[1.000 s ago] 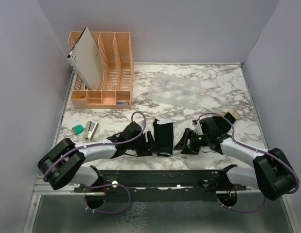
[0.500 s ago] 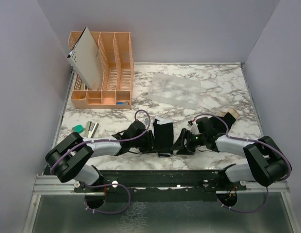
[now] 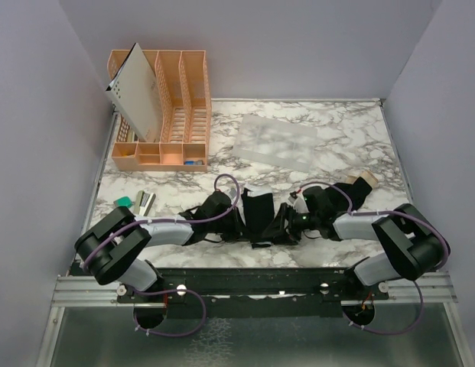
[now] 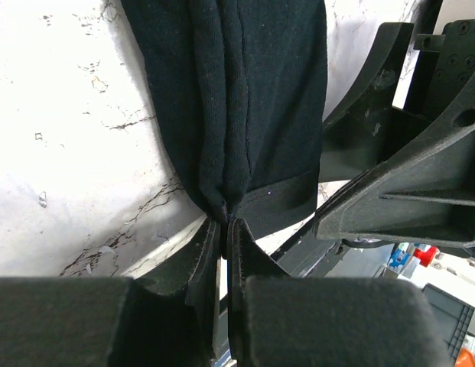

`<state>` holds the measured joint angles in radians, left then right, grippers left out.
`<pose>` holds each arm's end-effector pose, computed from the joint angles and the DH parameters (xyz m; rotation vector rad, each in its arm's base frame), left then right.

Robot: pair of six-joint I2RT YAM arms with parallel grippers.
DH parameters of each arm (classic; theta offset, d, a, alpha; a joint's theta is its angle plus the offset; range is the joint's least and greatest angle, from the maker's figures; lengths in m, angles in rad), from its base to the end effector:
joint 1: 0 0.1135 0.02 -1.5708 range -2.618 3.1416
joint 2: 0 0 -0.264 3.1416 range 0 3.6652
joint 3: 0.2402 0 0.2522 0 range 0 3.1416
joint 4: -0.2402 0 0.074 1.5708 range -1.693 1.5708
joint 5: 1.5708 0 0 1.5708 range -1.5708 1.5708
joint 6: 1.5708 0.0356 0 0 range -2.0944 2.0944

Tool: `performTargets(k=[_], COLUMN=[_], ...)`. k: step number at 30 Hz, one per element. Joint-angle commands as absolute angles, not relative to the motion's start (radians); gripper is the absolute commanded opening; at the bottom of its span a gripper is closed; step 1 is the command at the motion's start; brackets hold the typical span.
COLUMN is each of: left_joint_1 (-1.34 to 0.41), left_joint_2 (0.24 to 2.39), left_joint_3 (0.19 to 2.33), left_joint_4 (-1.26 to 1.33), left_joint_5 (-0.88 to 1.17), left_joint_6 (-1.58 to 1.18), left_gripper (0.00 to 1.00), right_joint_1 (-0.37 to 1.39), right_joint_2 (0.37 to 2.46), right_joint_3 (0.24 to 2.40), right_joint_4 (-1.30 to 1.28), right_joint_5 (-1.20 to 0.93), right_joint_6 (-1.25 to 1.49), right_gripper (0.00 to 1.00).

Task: Roll the underwear
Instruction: Roll the underwear to the center of the board.

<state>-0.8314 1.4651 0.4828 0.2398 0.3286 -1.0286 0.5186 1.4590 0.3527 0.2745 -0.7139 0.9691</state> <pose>0.1649 -0.1979 0.1328 -0.0685 2.6493 -1.1934 0.1812 0.1302 0.1091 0.2227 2.7153 1.4471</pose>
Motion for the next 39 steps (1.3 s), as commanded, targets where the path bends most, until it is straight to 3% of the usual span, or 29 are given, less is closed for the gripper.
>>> performTargets(k=[1, 7, 11, 14, 19, 22, 25, 32, 39], left_joint_1=[-0.839, -0.841, -0.842, -0.841, -0.841, -0.841, -0.844, -0.904, -0.943], left_joint_2=[1.474, 1.477, 1.473, 1.468, 1.434, 1.396, 1.373, 1.422, 1.462], left_joint_3=[0.483, 0.480, 0.477, 0.470, 0.432, 0.388, 0.346, 0.315, 0.262], left_joint_4=[0.262, 0.267, 0.271, 0.276, 0.276, 0.276, 0.276, 0.286, 0.331], left_joint_5=[0.338, 0.340, 0.335, 0.333, 0.316, 0.303, 0.304, 0.248, 0.129], left_joint_6=[-1.025, -1.026, -1.034, -1.039, -1.075, -1.105, -1.129, -1.193, -1.290], left_gripper=[0.09, 0.10, 0.10, 0.11, 0.44, 0.64, 0.75, 0.74, 0.61], right_joint_1=[0.534, 0.535, 0.538, 0.541, 0.541, 0.540, 0.541, 0.541, 0.540], right_joint_2=[1.492, 1.540, 1.551, 1.542, 1.546, 1.561, 1.568, 1.581, 1.615], right_joint_3=[0.311, 0.320, 0.308, 0.308, 0.303, 0.291, 0.281, 0.238, 0.205], right_joint_4=[0.232, 0.238, 0.280, 0.277, 0.294, 0.329, 0.337, 0.397, 0.473], right_joint_5=[-0.621, -0.615, -0.637, -0.630, -0.612, -0.617, -0.606, -0.599, -0.623], right_joint_6=[0.969, 0.954, 0.973, 0.982, 1.029, 1.057, 1.075, 1.134, 1.173], right_gripper=[0.59, 0.49, 0.31, 0.26, 0.02, 0.00, 0.00, 0.00, 0.00])
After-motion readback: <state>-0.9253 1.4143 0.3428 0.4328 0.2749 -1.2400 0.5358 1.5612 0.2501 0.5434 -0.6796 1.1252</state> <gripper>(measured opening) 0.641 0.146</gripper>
